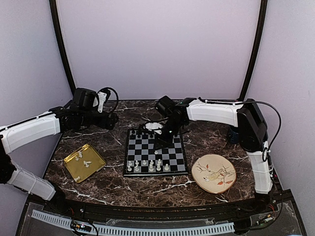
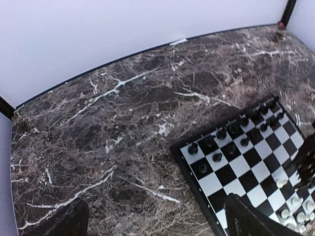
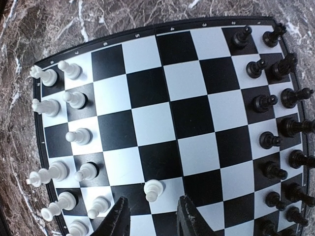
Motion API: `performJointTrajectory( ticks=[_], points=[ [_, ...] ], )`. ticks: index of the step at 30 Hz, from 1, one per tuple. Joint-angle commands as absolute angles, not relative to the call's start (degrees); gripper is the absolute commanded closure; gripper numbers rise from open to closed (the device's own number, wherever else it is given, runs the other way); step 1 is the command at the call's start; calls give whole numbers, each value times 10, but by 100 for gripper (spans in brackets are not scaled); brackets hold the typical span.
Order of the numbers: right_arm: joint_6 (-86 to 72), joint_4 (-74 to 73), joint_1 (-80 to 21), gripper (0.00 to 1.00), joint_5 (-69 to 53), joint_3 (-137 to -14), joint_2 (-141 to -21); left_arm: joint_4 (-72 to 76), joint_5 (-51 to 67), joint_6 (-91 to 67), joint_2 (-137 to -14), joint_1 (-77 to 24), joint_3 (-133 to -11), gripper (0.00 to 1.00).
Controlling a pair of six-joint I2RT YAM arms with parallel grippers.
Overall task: Set up the chess pieces on the board
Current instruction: Pick up the pawn from the chessboard.
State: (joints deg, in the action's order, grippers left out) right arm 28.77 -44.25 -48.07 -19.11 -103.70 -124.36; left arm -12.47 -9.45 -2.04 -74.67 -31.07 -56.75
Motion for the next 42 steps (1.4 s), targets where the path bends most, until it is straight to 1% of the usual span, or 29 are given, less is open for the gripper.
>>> performJointTrajectory(
  ticks=[1, 4, 5, 8, 11, 17, 21, 23, 26, 28, 29, 33, 42],
  points=[
    [280, -474, -492, 66, -167, -1073, -1265, -51, -78, -56, -723, -295, -569, 1],
    [275, -473, -496, 65, -167, -1077, -1275, -67, -140, -111, -752, -288, -568, 1],
    [274, -474, -498, 66, -166, -1079, -1279, -87, -139, -114, -765, -284, -580, 1],
    [271, -478, -500, 67, -164, -1089, -1292, -123, -83, -84, -792, -284, -619, 1],
    [269, -479, -500, 70, -165, -1092, -1297, -95, -35, -44, -786, -284, -608, 1],
    [268, -483, -500, 77, -173, -1094, -1302, -101, -35, -34, -776, -283, -610, 1],
    [266, -487, -500, 83, -174, -1098, -1307, -101, -28, -31, -774, -283, -607, 1],
    [266, -487, -500, 86, -173, -1096, -1307, -100, -23, -27, -775, -283, -606, 4],
    [266, -490, -500, 93, -173, -1095, -1307, -100, -13, -23, -778, -283, -607, 10],
    [267, -491, -500, 99, -174, -1093, -1302, -100, -9, -20, -780, -283, -607, 11],
    [267, -492, -501, 100, -173, -1093, -1299, -100, -9, -19, -781, -283, -606, 12],
    [270, -490, -500, 100, -168, -1080, -1271, -103, -2, -17, -782, -283, -608, 13],
    [283, -473, -497, 100, -146, -981, -1180, -102, -2, -13, -782, -284, -606, 13]
  ],
)
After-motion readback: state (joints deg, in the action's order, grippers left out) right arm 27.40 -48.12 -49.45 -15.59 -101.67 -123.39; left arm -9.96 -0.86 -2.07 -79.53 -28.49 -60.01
